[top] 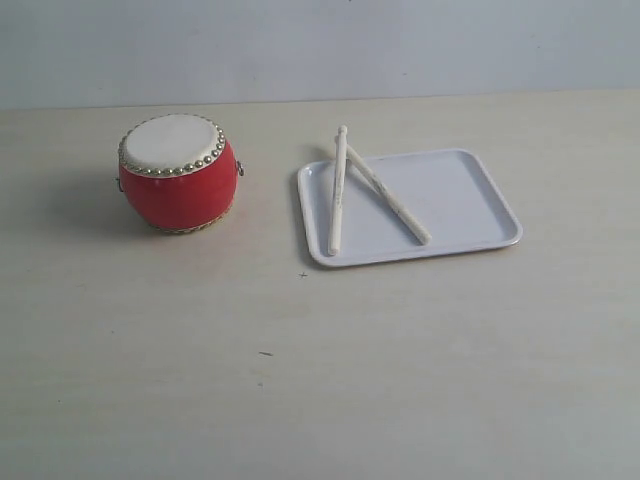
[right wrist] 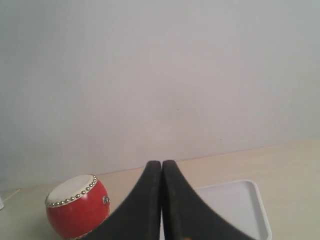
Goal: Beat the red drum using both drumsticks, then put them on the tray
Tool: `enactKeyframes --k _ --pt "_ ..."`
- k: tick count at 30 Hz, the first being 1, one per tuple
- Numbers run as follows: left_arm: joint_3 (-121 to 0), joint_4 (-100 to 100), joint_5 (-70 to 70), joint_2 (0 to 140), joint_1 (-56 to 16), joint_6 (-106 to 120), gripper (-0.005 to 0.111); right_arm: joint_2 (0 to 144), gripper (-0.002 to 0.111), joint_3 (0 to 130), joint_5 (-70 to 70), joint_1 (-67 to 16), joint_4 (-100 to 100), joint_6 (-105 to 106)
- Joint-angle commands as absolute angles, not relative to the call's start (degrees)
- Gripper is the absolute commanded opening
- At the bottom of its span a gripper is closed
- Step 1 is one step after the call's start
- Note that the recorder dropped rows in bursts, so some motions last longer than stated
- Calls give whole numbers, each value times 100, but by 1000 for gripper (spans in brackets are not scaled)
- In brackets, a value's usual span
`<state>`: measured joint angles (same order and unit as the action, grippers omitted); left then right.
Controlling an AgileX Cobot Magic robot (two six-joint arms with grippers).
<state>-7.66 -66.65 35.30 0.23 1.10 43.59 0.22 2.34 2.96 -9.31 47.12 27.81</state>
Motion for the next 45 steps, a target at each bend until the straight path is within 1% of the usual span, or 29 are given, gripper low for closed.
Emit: enactKeyframes --k 1,4,10,22,45 --pt "-201 -7524 3361 0 138 5337 0 0 0 39 99 -933 4791 2797" --pt "0 -8128 3337 0 138 5924 0 0 0 0 99 -933 4791 2797" --pt "0 -8072 3432 0 138 6153 0 0 0 0 133 -933 4791 2807" --pt "0 -7665 3493 0 138 6153 0 0 0 0 742 -933 4781 3049" --pt "0 -7508 3480 0 138 6153 0 0 0 0 755 -933 4806 3039"
